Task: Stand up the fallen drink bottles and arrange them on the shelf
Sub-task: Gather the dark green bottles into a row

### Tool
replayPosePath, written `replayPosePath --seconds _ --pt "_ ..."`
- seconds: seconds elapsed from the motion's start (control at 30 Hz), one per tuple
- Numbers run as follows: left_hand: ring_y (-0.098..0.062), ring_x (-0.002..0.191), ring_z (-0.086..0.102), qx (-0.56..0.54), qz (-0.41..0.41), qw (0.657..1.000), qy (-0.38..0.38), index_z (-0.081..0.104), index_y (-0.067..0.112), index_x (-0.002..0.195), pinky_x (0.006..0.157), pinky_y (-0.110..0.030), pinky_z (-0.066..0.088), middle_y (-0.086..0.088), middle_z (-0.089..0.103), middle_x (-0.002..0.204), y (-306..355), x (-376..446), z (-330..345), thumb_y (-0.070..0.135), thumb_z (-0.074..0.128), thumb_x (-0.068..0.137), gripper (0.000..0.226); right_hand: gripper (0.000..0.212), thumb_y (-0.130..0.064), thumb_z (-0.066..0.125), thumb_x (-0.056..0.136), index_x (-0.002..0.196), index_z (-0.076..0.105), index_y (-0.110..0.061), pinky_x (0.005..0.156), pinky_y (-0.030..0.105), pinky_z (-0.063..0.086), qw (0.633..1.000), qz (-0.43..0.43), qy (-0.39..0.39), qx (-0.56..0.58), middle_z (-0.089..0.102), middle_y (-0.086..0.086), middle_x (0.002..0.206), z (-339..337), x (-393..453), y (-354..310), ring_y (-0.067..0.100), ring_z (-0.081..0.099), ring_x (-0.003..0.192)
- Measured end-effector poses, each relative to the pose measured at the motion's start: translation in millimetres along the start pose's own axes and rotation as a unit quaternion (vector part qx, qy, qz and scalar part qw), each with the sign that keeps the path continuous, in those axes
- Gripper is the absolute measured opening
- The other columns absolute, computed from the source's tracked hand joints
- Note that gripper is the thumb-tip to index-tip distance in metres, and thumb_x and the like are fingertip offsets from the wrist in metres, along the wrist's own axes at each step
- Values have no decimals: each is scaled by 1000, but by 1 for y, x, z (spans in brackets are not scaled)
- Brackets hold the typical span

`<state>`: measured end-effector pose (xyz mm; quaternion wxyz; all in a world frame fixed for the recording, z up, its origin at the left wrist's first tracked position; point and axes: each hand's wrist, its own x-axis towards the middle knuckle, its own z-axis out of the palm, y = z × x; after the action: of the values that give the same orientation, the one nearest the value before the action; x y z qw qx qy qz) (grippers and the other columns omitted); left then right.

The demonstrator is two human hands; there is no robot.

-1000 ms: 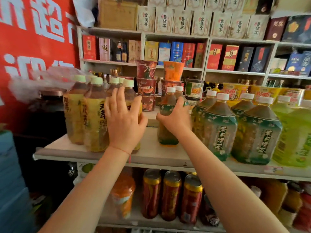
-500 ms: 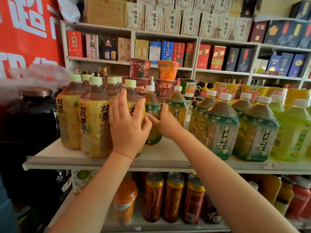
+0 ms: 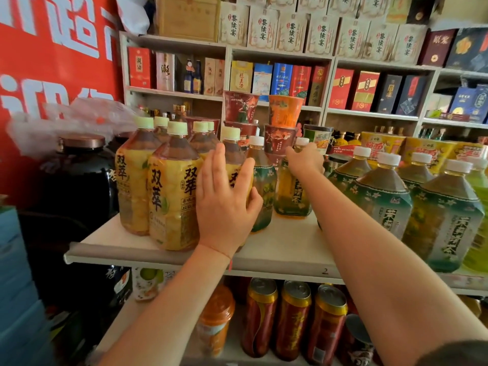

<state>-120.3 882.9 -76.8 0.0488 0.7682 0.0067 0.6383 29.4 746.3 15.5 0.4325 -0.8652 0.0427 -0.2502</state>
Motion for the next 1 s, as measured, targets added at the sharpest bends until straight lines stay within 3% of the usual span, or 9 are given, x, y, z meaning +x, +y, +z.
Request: replayPosePath --seconds 0.1,0.2,0.3,0.6,0.7,0.77,0.83,0.9,1.0 --pt "-44 139 41 3 -1 1000 3 63 17 134 113 -55 37 -28 44 150 -1 0 0 27 60 92 44 41 -49 53 99 115 62 -12 77 34 36 998 -42 45 -33 50 5 129 -1 -4 3 23 48 110" --pt "-45 139 41 3 -2 1000 7 63 17 134 114 -55 36 -28 44 150 -2 2 1 27 59 92 43 32 -44 53 97 102 67 -16 73 34 45 995 -78 64 14 61 1 115 -2 -7 10 21 57 98" --pt "-45 139 41 2 -1 1000 8 63 17 134 114 -54 35 -28 44 150 -2 1 1 26 58 92 43 22 -39 55 95 92 67 -20 66 34 52 993 -94 23 63 70 -1 85 -5 -13 12 19 65 77" --pt "-45 142 38 8 -3 1000 -1 61 18 137 118 -52 29 -28 41 152 -1 1 2 31 61 93 46 24 -35 55 95 75 55 -22 53 28 35 993 -64 -70 68 54 -5 67 -32 -23 5 13 49 59" --pt "-45 143 36 10 -1 1000 -9 59 19 137 119 -52 26 -28 39 153 -1 1 -1 30 67 90 50 19 -35 56 95 86 60 -19 60 30 43 995 -77 -29 58 59 -3 75 -31 -32 5 17 59 71" --pt "-44 144 34 3 -1 1000 -20 58 18 138 120 -53 24 -27 38 154 -1 2 -4 26 68 88 52 31 -36 60 95 114 59 -12 85 37 51 993 -110 30 -2 62 4 101 -26 -42 4 24 60 100" --pt "-44 144 34 -6 3 1000 -28 57 18 138 121 -51 21 -26 37 155 -5 4 -8 26 68 86 54 55 -35 63 94 138 46 -6 107 38 40 975 -196 106 -24 54 12 132 -20 -57 -1 28 48 125" --pt "-43 144 35 -4 14 999 -28 56 19 139 122 -52 18 -25 37 155 -10 4 -13 30 68 85 56 51 -31 60 96 140 45 -7 107 38 41 947 -296 125 26 52 11 135 -18 -74 -14 25 47 126" --pt "-40 144 39 16 31 999 -20 56 22 140 123 -55 12 -23 38 156 -14 4 -18 38 64 86 57 40 -30 55 100 134 49 -11 87 30 50 955 -289 -19 66 60 3 121 -12 -90 -33 16 56 107"
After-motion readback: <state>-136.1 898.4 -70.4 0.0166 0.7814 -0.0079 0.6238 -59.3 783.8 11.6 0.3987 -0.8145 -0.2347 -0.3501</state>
